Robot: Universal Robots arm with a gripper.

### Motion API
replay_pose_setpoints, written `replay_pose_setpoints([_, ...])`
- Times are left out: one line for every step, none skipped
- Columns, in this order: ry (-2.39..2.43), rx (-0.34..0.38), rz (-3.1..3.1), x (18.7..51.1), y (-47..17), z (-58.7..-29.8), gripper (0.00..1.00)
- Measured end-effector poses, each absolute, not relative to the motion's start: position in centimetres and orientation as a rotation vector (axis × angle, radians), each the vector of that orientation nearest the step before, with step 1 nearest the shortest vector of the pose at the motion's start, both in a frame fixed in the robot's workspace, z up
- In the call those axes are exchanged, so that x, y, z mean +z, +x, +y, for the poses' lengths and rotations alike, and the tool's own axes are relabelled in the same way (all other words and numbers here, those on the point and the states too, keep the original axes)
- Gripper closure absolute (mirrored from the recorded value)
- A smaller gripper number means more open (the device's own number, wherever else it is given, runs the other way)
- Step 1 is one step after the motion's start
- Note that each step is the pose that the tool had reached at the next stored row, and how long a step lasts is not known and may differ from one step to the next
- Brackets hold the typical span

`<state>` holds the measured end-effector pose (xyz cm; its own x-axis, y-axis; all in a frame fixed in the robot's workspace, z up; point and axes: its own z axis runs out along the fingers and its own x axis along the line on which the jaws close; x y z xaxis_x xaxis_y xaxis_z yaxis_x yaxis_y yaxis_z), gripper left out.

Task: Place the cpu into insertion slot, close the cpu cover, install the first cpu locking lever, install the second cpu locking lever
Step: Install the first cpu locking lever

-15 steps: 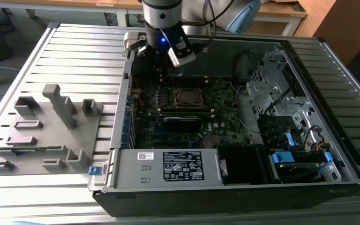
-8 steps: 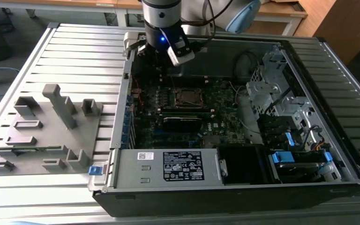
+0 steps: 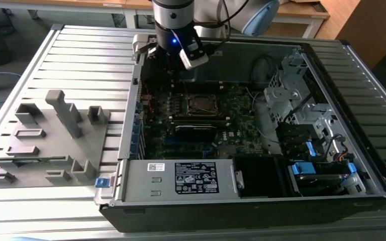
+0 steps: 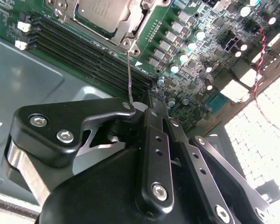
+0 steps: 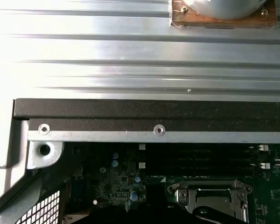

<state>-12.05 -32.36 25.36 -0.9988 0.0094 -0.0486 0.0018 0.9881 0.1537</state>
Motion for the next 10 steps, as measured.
replay_pose_setpoints([0.009,0.24,3.083,25.35,-12.05,-32.35,0.9])
replay_pose_setpoints([0.009,0.241,3.083,25.35,-12.05,-32.34,0.9])
replay_pose_setpoints([0.009,0.241,3.083,25.34,-12.04,-32.33,0.9])
replay_pose_setpoints([0.009,0.241,3.083,25.34,-11.98,-32.33,0.9])
replay_pose_setpoints([0.009,0.241,3.083,25.33,-11.86,-32.33,0.9])
replay_pose_setpoints([0.009,0.241,3.083,25.33,-11.73,-32.33,0.9])
replay_pose_setpoints([0.009,0.241,3.083,25.32,-11.59,-32.33,0.9])
replay_pose_setpoints([0.009,0.241,3.083,25.32,-11.44,-32.33,0.9])
replay_pose_setpoints([0.009,0.241,3.083,25.31,-11.3,-32.34,0.9])
replay_pose_setpoints([0.009,0.241,3.083,25.31,-11.16,-32.33,0.9])
